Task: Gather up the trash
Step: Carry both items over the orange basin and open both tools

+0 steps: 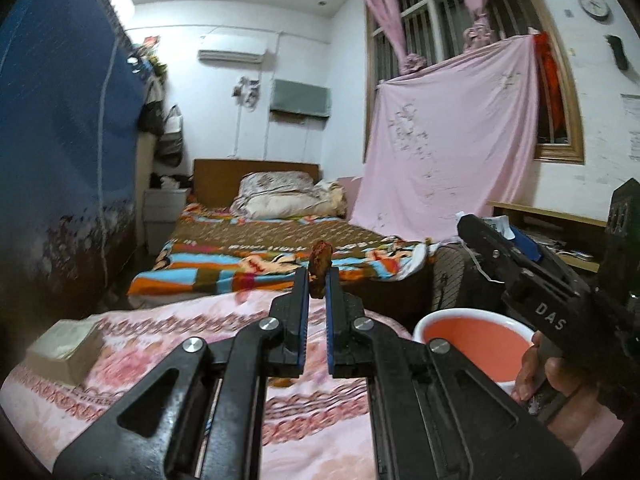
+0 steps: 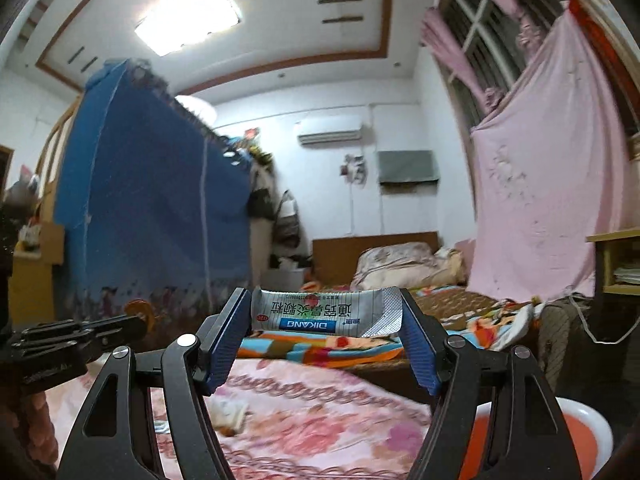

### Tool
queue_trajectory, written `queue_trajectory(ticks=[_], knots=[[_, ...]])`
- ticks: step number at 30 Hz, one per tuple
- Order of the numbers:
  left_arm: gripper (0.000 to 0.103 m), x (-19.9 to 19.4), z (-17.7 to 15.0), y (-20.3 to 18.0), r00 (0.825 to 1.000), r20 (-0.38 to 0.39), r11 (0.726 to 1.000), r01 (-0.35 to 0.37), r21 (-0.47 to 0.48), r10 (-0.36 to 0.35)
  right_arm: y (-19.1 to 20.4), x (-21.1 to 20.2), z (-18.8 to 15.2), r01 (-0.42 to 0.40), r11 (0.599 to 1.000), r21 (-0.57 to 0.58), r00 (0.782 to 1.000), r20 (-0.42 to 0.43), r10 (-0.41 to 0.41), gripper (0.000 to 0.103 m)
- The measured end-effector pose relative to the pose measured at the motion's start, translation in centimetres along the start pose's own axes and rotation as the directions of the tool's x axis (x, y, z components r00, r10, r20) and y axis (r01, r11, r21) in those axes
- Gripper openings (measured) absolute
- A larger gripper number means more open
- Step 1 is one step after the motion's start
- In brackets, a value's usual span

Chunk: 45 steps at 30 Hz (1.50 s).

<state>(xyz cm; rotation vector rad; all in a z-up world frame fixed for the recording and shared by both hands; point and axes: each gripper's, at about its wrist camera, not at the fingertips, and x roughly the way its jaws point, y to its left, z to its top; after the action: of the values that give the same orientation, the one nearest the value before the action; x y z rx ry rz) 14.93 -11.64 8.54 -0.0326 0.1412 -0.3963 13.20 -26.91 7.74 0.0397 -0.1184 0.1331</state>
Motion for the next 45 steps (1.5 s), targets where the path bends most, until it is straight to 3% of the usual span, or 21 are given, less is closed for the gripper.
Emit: queue_trajectory(ticks=[9,19,27,34,45], knots=[[0.000,2.3,1.0,-4.5,0.992,0.001,0.990,0.130,0.057,-0.130,-5.1,-1.2,0.2,0.152,0.986,0.074,0.988,0.010,-0.153,0.072],[0.000,5.8,0.0,-8.5,0.964,-0.088,0.967,0.254,0.036,-0.250,-10.1,-2.4,-0.9,0.281,0.946,0.160,0.960,-0.059,-0.275,0.072],[0.000,9.4,-0.9,-11.6,0.926,-0.205,0.946,0.324,-0.001,-0.317,-13.5,-1.9,-2.1,0.366,0.903,0.224,0.927,-0.175,-0.332,0.072],[0.000,11.9,-1.6,-13.2,0.875,-0.311,0.927,0.369,-0.062,-0.370,-15.8,-1.5,-3.1,0.411,0.871,0.269,0.901,-0.263,-0.344,0.072],[0.000,13.7,-2.1,-14.4,0.832,-0.390,0.917,0.381,-0.116,-0.395,-16.5,-1.5,-3.9,0.442,0.842,0.308,0.881,-0.323,-0.345,0.074]])
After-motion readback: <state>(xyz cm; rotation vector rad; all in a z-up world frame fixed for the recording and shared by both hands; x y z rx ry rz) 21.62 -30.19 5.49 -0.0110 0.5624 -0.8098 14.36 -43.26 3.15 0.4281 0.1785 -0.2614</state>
